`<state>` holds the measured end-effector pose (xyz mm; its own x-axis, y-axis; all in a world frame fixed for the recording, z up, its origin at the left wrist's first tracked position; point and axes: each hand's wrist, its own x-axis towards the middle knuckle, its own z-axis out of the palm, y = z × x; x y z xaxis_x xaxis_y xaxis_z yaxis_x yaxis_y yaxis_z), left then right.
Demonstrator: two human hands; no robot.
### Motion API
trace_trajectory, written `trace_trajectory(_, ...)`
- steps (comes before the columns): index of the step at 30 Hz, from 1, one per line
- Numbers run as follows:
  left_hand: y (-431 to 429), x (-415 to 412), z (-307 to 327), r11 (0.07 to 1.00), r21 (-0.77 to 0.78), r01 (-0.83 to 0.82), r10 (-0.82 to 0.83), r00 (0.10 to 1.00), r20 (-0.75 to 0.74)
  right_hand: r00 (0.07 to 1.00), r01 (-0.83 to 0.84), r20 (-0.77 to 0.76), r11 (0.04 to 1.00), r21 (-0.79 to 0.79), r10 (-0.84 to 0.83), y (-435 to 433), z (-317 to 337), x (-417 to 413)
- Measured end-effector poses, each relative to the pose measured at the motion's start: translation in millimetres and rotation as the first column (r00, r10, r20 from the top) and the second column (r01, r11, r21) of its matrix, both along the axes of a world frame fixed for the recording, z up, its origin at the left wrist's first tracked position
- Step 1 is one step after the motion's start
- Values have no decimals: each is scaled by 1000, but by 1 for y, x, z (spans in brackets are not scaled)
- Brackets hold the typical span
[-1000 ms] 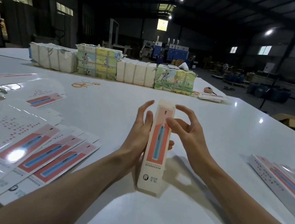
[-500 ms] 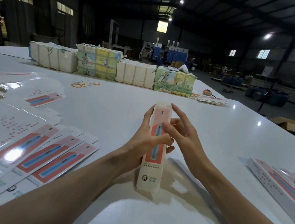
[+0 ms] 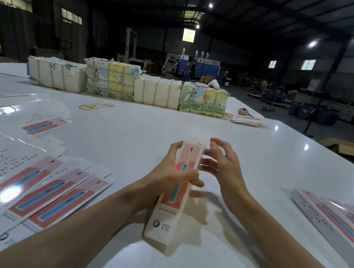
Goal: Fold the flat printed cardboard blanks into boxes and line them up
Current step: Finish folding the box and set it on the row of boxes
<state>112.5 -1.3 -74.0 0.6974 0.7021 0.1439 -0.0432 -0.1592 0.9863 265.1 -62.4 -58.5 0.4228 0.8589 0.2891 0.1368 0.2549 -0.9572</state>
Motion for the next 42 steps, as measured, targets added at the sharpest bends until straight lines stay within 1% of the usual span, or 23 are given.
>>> trace_trajectory(3,-7,-1,1,997,72,36,-30,996,-83,1000,5,14,1000,0,-5,3,-3,9)
trace_trajectory(6,-10,-3,2,997,43,67,-63,994,-92,996,-15,92,999,43,11,0,-2,13)
trace_trajectory(8,-10,-3,3,996,66,56,-48,993,-111,985,1,172,997,75,-14,-1,-1,12)
trace_trajectory(10,-9,-1,3,996,77,40,-32,994,-107,977,10,211,994,105,-32,-2,2,10)
trace_trajectory(12,-8,1,2,997,77,31,-24,995,-93,985,-19,175,993,113,-1,-3,5,11)
trace_trajectory(15,-5,1,3,997,72,36,-30,996,-84,992,-124,9,988,90,123,-6,11,10)
trace_trajectory(16,-5,1,2,997,67,46,-41,996,-82,989,-137,-36,987,86,140,-6,12,9)
trace_trajectory(19,-4,-1,2,996,72,57,-51,995,-84,990,-105,-93,992,65,110,-5,13,8)
trace_trajectory(24,-5,-4,1,983,165,77,-69,996,-53,981,-58,-183,997,51,67,-6,16,14)
trace_trajectory(30,-6,-5,3,978,195,70,-59,996,-64,977,-113,-179,993,40,119,-7,17,16)
trace_trajectory(34,-6,-6,2,976,204,71,-61,997,-56,980,-146,-133,989,38,149,-7,19,17)
trace_trajectory(39,-2,-6,2,984,171,46,-39,998,-47,968,-204,-140,978,44,208,-7,17,17)
trace_trajectory(42,1,-5,3,989,149,6,-3,1000,-18,982,-174,-56,981,83,179,-6,10,10)
